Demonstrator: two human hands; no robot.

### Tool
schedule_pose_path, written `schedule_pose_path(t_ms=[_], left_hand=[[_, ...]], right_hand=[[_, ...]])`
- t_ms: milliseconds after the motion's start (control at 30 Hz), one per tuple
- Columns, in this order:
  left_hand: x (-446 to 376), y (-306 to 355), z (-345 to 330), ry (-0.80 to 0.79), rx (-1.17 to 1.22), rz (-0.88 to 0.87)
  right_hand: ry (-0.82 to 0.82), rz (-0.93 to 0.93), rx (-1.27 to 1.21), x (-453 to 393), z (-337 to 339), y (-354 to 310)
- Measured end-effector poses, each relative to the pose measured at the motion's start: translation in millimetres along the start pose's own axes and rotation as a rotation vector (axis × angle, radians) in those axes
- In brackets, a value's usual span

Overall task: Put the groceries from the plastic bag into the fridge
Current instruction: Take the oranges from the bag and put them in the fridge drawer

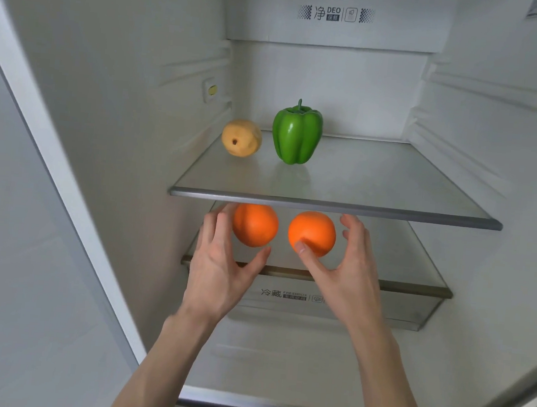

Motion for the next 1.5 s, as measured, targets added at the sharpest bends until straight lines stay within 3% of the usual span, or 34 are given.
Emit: schedule_pose_path(t_ms=[367, 600, 767, 1000, 1133, 1500], left_hand=[[27, 5, 16, -0.024, -0.064, 0.017], [53, 28, 43, -0.081, -0.141, -0.041], [88, 49, 77, -0.088, -0.152, -0.056], [156, 57, 159, -0.035, -0.225, 0.019], [208, 52, 219, -0.001, -0.380, 0.084], [391, 50, 411, 0.204, -0.717, 0.412]], right_hand=[[0.011, 0.076, -0.036, 26, 9, -20], [0.072, 0.209, 0.172, 52, 10, -42], [0.059, 0.252, 0.188, 90, 11, -62], [-0.048, 0.306, 0.162, 164, 1, -110], [-0.136, 0.386, 0.167, 219, -11, -144], [-0.446, 0.668, 0.030, 404, -83, -254]])
Point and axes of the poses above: each hand's wrist, its own x-axis away from the middle knuckle, its own z-axis out of the back of the hand, y = z × x, the point moved 8 cm from there along -x, towards the middle knuckle, and after that the axes turned 4 degrees about -z, right-handed, at the moved point
